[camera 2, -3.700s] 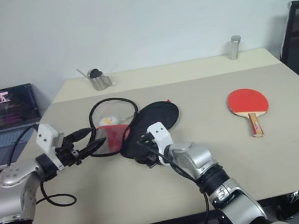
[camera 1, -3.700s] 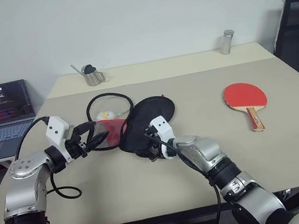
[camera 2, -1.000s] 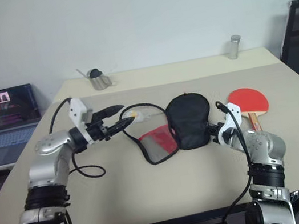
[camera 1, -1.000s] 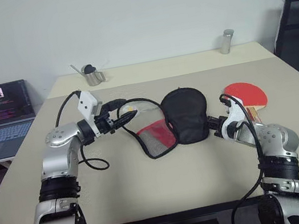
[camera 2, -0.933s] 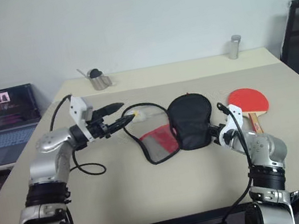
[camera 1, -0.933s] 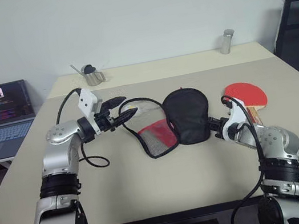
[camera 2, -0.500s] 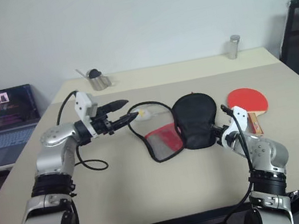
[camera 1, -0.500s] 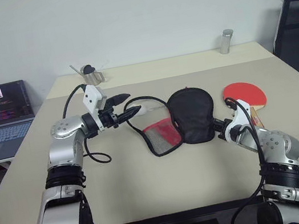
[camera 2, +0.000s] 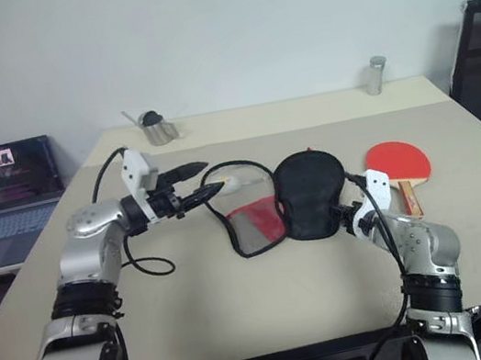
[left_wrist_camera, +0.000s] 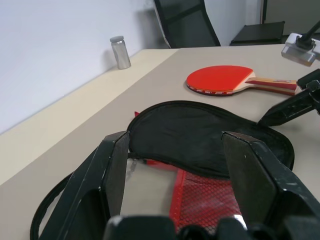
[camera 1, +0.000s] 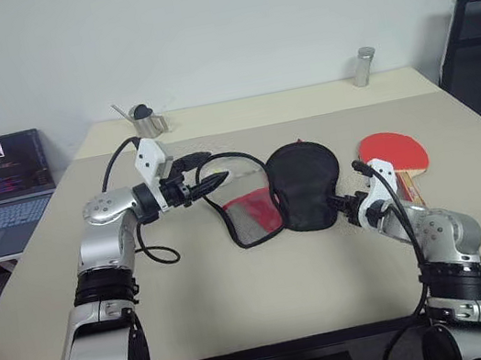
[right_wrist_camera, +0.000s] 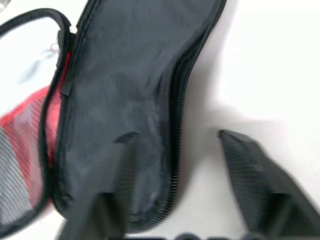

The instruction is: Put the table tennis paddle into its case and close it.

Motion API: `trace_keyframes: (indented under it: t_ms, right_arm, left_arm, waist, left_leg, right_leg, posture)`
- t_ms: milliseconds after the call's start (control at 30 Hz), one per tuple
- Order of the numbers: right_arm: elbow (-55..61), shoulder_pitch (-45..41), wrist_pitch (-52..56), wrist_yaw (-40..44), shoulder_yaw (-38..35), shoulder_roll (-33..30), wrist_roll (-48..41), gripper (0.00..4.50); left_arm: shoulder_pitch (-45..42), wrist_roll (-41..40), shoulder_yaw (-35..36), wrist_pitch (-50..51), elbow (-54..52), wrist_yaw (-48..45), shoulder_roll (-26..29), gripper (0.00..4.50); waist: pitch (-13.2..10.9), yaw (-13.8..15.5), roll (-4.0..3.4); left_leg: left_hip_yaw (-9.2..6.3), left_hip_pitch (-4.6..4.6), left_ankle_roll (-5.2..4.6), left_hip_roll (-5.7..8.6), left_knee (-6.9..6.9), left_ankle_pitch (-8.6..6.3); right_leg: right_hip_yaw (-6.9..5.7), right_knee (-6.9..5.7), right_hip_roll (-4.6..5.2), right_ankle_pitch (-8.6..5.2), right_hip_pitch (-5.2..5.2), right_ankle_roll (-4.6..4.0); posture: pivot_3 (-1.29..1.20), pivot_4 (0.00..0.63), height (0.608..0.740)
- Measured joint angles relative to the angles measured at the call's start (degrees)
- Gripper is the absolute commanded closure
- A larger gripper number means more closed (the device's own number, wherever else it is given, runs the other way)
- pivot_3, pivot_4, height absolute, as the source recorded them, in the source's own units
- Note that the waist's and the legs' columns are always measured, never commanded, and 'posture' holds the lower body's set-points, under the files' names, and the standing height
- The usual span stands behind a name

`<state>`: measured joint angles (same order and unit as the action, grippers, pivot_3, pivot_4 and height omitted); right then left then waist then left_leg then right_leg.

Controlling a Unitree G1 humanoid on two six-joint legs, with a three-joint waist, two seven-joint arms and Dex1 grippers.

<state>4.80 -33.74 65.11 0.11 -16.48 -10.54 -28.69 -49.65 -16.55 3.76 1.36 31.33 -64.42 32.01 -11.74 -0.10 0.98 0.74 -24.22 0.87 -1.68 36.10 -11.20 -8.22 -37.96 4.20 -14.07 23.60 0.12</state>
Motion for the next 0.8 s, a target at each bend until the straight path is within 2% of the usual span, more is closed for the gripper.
trace_keyframes:
  t_ms: [33, 67, 267, 400, 567, 800]
  right_arm:
    - [2.01, 0.74, -0.86, 2.37, 2.58, -3.23, 0.56, 0.18]
    - [3.59, 0.79, -1.32, 3.88, 3.24, -5.09, 0.59, 0.04]
    - [6.49, 0.54, -5.26, 12.47, 4.95, -15.41, 1.03, 0.04]
    - [-0.31, -0.48, -10.42, 13.57, 5.16, -20.19, 5.62, 0.04]
    - [-13.59, -3.67, -16.61, 11.89, 6.02, -20.69, 11.76, 0.04]
    - [-30.36, -8.15, -21.69, 9.54, 5.71, -18.90, 14.41, 0.04]
  left_arm:
    - [0.42, -0.17, 0.03, 0.32, -0.99, -0.02, 0.05, 1.33]
    - [0.92, -0.30, 0.08, 0.75, -1.67, -0.02, 0.15, 1.33]
    - [5.54, -2.54, 0.14, 6.35, -8.39, 0.09, 0.19, 1.33]
    - [7.72, -3.66, 0.21, 9.61, -12.17, 0.35, 0.36, 1.33]
    - [7.95, -3.85, 0.23, 11.86, -13.96, 0.88, 0.41, 1.33]
    - [7.95, -4.14, 0.21, 13.69, -15.37, 0.04, 0.59, 1.33]
  waist:
    - [0.00, 0.01, 0.00]
    - [0.00, 0.00, 0.00]
    - [-0.02, 0.07, 0.03]
    - [-0.02, 0.13, 0.04]
    - [-0.03, 0.08, 0.05]
    - [-0.04, 0.06, 0.06]
  left_leg:
    - [0.01, -0.01, -0.01, 0.01, 0.00, 0.00]
    - [0.02, -0.01, -0.01, 0.00, 0.00, -0.01]
    - [0.01, 0.00, -0.01, 0.00, 0.00, -0.01]
    - [0.03, 0.01, -0.01, 0.02, 0.02, 0.00]
    - [0.08, 0.02, -0.01, 0.05, 0.02, 0.00]
    - [0.11, 0.02, 0.00, 0.03, 0.01, 0.00]
  right_leg:
    - [0.00, 0.02, 0.00, 0.00, 0.00, 0.01]
    - [0.01, 0.04, 0.00, 0.00, 0.00, 0.01]
    - [-0.03, 0.05, -0.01, 0.00, 0.00, 0.01]
    - [-0.02, 0.04, -0.01, 0.00, 0.00, 0.01]
    - [-0.01, 0.04, -0.03, 0.00, 0.00, 0.01]
    - [0.02, 0.04, -0.02, 0.00, 0.00, 0.00]
  posture:
    - [0.00, 0.150, 0.740]
    - [0.00, 0.150, 0.740]
    - [0.00, 0.150, 0.740]
    - [0.00, 0.150, 0.740]
    - [0.00, 0.150, 0.740]
    - [0.00, 0.150, 0.740]
